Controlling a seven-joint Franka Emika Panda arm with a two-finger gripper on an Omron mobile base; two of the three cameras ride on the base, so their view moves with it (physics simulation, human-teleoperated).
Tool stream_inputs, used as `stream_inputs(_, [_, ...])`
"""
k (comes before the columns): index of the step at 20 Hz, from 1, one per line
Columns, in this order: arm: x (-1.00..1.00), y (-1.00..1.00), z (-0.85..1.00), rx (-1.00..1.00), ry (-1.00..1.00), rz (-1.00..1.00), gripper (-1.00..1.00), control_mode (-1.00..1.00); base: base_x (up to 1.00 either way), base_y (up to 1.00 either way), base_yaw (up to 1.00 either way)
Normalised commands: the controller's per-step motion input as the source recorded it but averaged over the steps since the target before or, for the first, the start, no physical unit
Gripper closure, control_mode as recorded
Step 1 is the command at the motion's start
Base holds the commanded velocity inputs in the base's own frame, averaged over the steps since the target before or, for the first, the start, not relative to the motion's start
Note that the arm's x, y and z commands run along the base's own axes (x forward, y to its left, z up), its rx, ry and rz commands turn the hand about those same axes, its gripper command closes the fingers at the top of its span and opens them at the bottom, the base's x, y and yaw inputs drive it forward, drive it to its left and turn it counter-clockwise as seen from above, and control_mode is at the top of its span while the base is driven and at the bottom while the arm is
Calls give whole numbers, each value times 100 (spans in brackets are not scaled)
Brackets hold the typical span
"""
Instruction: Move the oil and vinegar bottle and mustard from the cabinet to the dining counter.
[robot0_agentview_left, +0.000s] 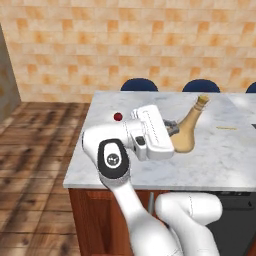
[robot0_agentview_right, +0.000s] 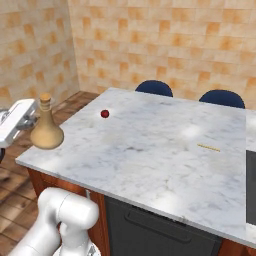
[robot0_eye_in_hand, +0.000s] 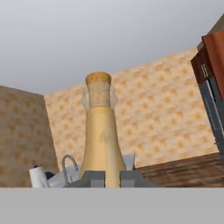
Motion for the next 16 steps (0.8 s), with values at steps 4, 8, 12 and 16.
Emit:
stream_inputs(4, [23, 49, -32, 0, 0, -1, 100, -100, 0, 0, 0])
stream_inputs(8, [26, 52, -36, 0, 0, 3, 100, -100, 0, 0, 0])
stream_inputs(12, [34, 59, -48, -2, 0, 13, 100, -100, 0, 0, 0])
stream_inputs(16, [23, 60, -52, -10, 0, 17, 100, -100, 0, 0, 0])
